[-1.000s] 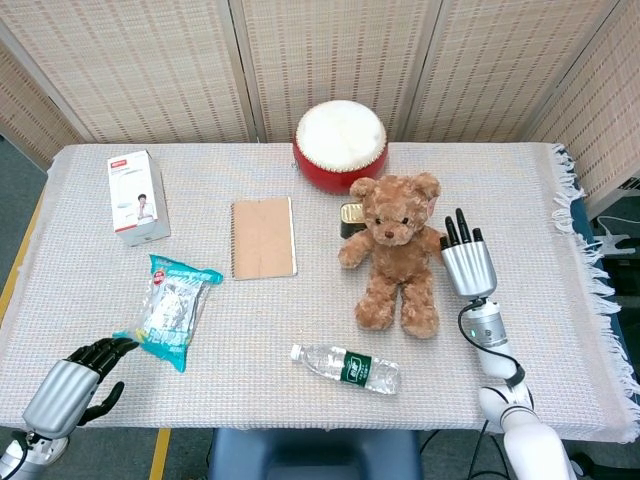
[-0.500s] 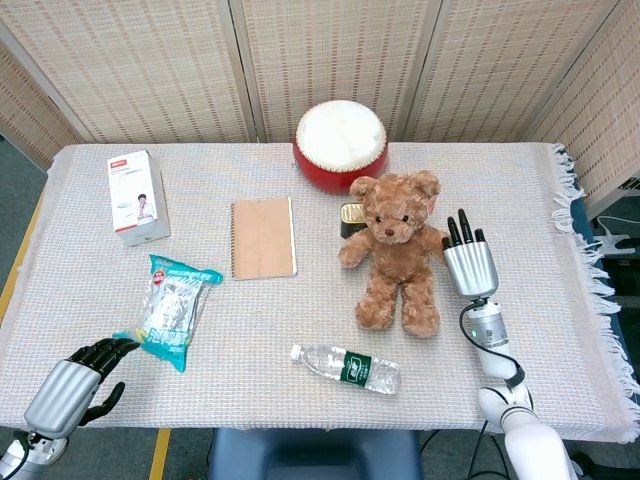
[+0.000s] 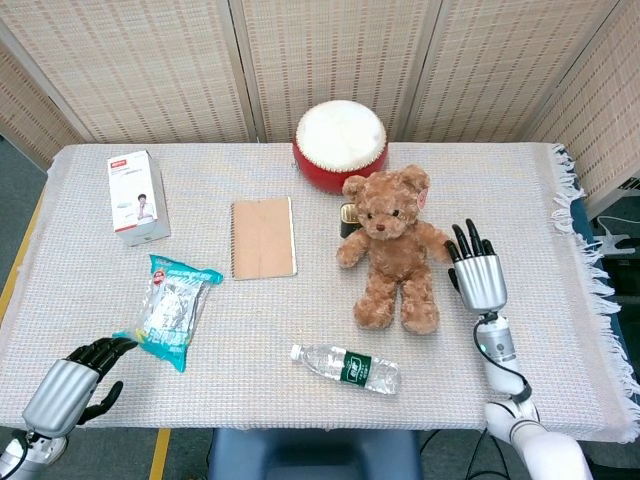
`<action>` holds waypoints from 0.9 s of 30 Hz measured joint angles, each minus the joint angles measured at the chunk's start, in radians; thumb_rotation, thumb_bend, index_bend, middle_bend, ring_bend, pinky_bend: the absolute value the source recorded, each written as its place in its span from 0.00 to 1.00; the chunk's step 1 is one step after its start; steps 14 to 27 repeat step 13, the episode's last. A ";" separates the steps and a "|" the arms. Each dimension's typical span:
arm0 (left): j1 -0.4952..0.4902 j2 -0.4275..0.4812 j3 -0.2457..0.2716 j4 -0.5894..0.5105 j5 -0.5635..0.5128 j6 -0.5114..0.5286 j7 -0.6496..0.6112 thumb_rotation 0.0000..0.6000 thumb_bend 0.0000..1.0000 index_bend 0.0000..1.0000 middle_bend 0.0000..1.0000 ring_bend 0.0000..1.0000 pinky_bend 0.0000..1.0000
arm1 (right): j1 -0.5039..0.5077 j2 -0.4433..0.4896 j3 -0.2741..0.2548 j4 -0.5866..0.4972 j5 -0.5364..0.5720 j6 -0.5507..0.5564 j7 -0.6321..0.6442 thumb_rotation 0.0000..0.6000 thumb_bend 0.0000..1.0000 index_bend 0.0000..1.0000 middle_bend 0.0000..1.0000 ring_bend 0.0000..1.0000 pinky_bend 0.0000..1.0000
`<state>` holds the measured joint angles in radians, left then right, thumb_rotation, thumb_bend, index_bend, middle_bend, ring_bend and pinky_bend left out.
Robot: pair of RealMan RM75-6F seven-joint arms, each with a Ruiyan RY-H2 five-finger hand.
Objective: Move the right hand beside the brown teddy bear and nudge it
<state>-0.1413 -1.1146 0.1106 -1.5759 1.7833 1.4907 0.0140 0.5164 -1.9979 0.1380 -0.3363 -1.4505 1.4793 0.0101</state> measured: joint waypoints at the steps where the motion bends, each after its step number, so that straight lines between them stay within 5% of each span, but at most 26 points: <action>1: 0.000 0.001 0.000 -0.003 -0.003 -0.003 0.000 1.00 0.45 0.19 0.20 0.20 0.36 | -0.018 0.020 -0.008 -0.043 -0.003 0.005 -0.005 1.00 0.12 0.10 0.09 0.00 0.26; 13: 0.000 -0.004 0.002 -0.013 0.006 -0.008 0.037 1.00 0.45 0.19 0.21 0.20 0.36 | -0.234 0.528 -0.150 -0.959 0.025 -0.032 -0.239 1.00 0.12 0.18 0.09 0.00 0.31; 27: 0.000 -0.004 0.002 -0.013 0.006 -0.008 0.037 1.00 0.45 0.19 0.21 0.20 0.36 | -0.234 0.528 -0.150 -0.959 0.025 -0.032 -0.239 1.00 0.12 0.18 0.09 0.00 0.31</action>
